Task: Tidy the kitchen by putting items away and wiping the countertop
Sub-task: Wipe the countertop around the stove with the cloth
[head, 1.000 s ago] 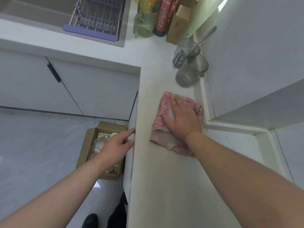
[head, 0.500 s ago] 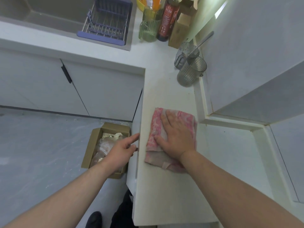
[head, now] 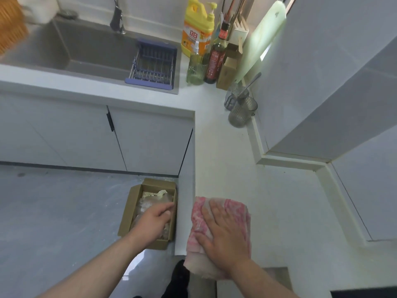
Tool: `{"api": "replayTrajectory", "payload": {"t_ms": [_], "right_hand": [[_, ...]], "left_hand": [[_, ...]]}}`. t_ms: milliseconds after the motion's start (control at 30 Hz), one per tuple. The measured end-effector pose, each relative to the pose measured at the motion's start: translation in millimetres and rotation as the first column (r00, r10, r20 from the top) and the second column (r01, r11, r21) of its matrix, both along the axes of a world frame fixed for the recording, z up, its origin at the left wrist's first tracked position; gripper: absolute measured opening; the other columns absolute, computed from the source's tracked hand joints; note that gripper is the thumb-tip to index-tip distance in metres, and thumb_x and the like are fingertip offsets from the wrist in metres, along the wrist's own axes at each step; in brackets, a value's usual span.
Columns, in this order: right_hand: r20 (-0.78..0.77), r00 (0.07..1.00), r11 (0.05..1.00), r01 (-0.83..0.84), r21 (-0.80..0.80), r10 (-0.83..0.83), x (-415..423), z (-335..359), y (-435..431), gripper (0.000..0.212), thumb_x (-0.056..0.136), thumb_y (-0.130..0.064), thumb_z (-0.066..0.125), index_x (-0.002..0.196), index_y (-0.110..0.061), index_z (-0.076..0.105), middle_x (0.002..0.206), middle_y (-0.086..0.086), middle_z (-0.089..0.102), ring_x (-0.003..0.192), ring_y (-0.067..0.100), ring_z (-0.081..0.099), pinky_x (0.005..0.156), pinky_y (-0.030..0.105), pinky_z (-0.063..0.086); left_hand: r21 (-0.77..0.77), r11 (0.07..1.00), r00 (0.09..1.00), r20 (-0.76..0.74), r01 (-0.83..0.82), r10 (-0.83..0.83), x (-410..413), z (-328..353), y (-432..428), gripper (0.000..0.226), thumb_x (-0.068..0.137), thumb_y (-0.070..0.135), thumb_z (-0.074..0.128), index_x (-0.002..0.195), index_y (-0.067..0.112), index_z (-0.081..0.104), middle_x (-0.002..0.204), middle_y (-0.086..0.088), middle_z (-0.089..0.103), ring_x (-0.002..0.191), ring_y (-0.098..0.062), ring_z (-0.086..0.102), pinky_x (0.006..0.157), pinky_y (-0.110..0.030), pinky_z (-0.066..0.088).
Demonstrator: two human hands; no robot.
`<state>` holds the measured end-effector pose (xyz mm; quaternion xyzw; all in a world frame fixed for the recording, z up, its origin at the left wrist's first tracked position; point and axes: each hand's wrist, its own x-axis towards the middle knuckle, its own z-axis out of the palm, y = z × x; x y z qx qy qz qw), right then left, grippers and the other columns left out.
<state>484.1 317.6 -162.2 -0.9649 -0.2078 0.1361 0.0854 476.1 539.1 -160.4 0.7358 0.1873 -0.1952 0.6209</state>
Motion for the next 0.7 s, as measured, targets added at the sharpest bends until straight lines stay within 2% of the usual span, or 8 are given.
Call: {"api": "replayTrajectory", "payload": {"t_ms": [100, 133, 267, 367, 433, 500, 600, 700], "right_hand": [[0.034, 0.992, 0.990, 0.115, 0.081, -0.118, -10.6, 10.1, 4.9, 0.057, 0.100, -0.054, 0.034, 0.151, -0.043, 0.010, 0.157, -0.018, 0.003, 0.150, 0.006, 0.011, 0.114, 0.016, -0.018], [-0.059, 0.984, 0.977, 0.172, 0.125, -0.166, -12.1, 11.9, 6.1, 0.054, 0.101, -0.052, 0.034, 0.150, -0.046, 0.010, 0.156, -0.022, -0.002, 0.150, 0.004, 0.003, 0.112, 0.016, -0.020], [-0.331, 0.886, 0.846, 0.429, 0.317, -0.325, -8.6, 23.7, 11.9, 0.051, 0.102, -0.042, 0.044, 0.151, -0.030, 0.034, 0.153, -0.020, 0.028, 0.147, 0.005, 0.021, 0.119, 0.021, 0.008], [-0.493, 0.824, 0.694, 0.528, 0.489, -0.279, -5.5, 47.6, 13.3, 0.030, 0.103, -0.026, 0.047, 0.124, -0.036, 0.066, 0.132, -0.017, 0.062, 0.128, 0.005, 0.053, 0.116, 0.032, 0.034], [-0.589, 0.788, 0.554, 0.575, 0.602, -0.178, -4.2, 77.9, 20.8, 0.035, 0.105, -0.018, 0.041, 0.119, -0.027, 0.071, 0.121, -0.009, 0.071, 0.118, 0.009, 0.062, 0.104, 0.030, 0.046], [-0.713, 0.701, 0.269, 0.689, 0.673, -0.013, -0.4, 106.8, 30.4, 0.038, 0.105, -0.017, 0.034, 0.124, -0.012, 0.067, 0.124, 0.004, 0.070, 0.118, 0.019, 0.064, 0.091, 0.025, 0.053], [-0.806, 0.493, -0.136, 0.869, 0.476, 0.327, 4.5, 136.2, 45.6, 0.045, 0.090, -0.027, 0.063, 0.123, 0.002, 0.066, 0.130, 0.022, 0.063, 0.116, 0.031, 0.064, 0.089, 0.040, 0.058], [-0.686, 0.435, -0.240, 0.899, 0.366, 0.584, 10.5, 155.3, 65.0, 0.050, 0.071, -0.018, 0.081, 0.113, 0.007, 0.070, 0.121, 0.030, 0.065, 0.112, 0.043, 0.064, 0.094, 0.057, 0.052]], "left_hand": [[0.011, 1.000, 0.999, -0.038, -0.024, 0.024, -25.7, 14.7, 16.8, 0.033, 0.101, 0.009, 0.045, 0.131, 0.018, 0.057, 0.122, 0.004, 0.062, 0.104, -0.014, 0.062, 0.086, -0.027, 0.049], [0.009, 0.999, 0.998, -0.047, -0.037, 0.037, -31.8, 20.9, 20.1, 0.032, 0.101, 0.009, 0.045, 0.129, 0.017, 0.058, 0.118, 0.004, 0.063, 0.100, -0.014, 0.062, 0.083, -0.027, 0.049], [-0.009, 0.997, 0.996, -0.052, -0.072, 0.071, -48.5, 50.6, 28.1, 0.023, 0.102, 0.009, 0.045, 0.108, 0.018, 0.065, 0.111, -0.001, 0.066, 0.095, -0.016, 0.063, 0.079, -0.027, 0.048], [-0.015, 0.996, 0.996, -0.019, -0.086, 0.085, -48.4, 69.1, 30.1, 0.023, 0.101, 0.012, 0.046, 0.096, 0.021, 0.067, 0.108, -0.004, 0.068, 0.096, -0.019, 0.065, 0.082, -0.030, 0.050], [-0.022, 0.995, 0.995, 0.002, -0.101, 0.101, -44.3, 81.5, 29.2, 0.022, 0.101, 0.014, 0.047, 0.097, 0.019, 0.068, 0.106, -0.005, 0.069, 0.094, -0.019, 0.065, 0.083, -0.032, 0.051], [-0.048, 0.988, 0.989, 0.010, -0.145, 0.145, -37.0, 90.9, 28.3, 0.022, 0.102, 0.015, 0.047, 0.099, 0.015, 0.069, 0.104, -0.007, 0.070, 0.092, -0.019, 0.065, 0.080, -0.031, 0.051], [-0.170, 0.947, 0.962, -0.036, -0.272, 0.270, -27.3, 105.5, 28.0, 0.023, 0.103, 0.015, 0.044, 0.106, 0.009, 0.066, 0.101, -0.009, 0.069, 0.087, -0.020, 0.063, 0.072, -0.028, 0.050], [-0.337, 0.869, 0.932, -0.128, -0.362, 0.339, -26.2, 118.9, 29.9, 0.031, 0.102, 0.029, 0.044, 0.110, 0.008, 0.065, 0.102, -0.008, 0.069, 0.089, -0.021, 0.061, 0.077, -0.032, 0.049]]}}
